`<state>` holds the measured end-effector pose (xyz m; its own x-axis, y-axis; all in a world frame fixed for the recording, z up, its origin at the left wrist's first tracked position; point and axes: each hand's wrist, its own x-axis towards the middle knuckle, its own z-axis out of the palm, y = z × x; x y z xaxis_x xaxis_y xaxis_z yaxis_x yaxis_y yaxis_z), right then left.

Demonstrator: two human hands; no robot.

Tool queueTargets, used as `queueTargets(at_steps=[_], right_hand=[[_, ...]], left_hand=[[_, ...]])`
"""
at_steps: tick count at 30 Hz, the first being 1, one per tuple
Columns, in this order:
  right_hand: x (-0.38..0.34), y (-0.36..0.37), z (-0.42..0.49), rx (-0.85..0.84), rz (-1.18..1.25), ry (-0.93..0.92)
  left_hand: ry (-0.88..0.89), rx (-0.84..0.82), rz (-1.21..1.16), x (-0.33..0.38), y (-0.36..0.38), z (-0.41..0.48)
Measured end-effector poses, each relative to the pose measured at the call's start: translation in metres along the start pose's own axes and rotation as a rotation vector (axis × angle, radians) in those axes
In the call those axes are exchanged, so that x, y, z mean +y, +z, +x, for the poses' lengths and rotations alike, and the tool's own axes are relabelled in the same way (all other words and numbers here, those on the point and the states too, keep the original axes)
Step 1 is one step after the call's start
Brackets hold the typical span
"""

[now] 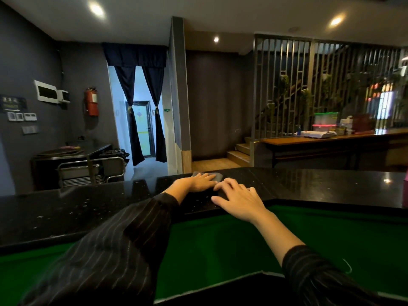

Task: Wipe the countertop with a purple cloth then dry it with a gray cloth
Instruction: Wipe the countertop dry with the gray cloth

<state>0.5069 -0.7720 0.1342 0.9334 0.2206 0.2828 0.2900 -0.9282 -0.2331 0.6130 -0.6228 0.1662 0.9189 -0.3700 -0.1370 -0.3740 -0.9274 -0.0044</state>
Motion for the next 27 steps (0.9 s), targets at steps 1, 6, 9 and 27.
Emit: queueTargets(at_steps=[1, 6, 9, 27], right_hand=[[-0.001, -0.001, -0.002, 0.004, 0.028, 0.012], [-0.004, -0.004, -0.002, -0.077, -0.029, 0.068], [-0.009, -0.006, -0.002, -0.129, -0.023, 0.087], [0.004, 0.002, -0.037, -0.007, -0.019, 0.212]], left_hand=[[-0.046, -0.003, -0.053, -0.014, 0.002, -0.016], [-0.251, 0.046, -0.158, -0.08, 0.015, -0.089], [-0.224, 0.048, -0.144, -0.064, 0.019, -0.12], [-0.297, 0.164, -0.126, -0.13, 0.04, -0.175]])
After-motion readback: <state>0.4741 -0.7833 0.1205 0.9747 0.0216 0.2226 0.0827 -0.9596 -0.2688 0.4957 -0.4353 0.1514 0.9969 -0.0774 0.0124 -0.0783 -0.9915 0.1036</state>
